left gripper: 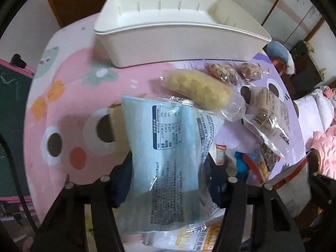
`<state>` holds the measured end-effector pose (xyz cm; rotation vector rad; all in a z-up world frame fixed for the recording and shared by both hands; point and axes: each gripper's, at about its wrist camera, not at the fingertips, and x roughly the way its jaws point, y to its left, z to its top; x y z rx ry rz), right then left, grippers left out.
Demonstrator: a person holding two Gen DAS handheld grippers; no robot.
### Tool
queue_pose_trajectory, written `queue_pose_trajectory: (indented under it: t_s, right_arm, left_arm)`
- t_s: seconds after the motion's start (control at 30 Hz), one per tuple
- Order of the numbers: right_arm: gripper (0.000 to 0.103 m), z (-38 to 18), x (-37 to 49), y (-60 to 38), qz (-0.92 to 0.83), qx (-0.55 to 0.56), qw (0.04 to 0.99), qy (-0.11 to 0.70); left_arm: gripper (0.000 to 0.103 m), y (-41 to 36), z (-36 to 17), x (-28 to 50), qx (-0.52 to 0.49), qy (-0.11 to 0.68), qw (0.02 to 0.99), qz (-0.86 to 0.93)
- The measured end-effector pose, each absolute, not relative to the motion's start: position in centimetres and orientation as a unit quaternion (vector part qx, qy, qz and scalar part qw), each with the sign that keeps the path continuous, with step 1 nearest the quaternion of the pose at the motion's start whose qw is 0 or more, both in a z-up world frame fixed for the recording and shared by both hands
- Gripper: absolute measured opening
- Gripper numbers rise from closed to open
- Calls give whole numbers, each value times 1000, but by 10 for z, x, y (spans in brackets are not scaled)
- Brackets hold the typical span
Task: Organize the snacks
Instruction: 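Grasp the blue-white bag with left tool while right tool grasps white-red bag, then carry both bags into the white bin and open both tools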
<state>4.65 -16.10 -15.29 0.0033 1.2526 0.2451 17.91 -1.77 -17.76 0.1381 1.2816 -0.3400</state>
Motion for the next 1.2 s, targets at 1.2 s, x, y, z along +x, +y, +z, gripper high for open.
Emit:
queue_pose_trajectory:
  t_s: [1.2]
  right_arm:
    - [46,-3,269,-187,0,10,904,427]
  left_arm:
    - [59,-33,16,293,85,354,927,-90]
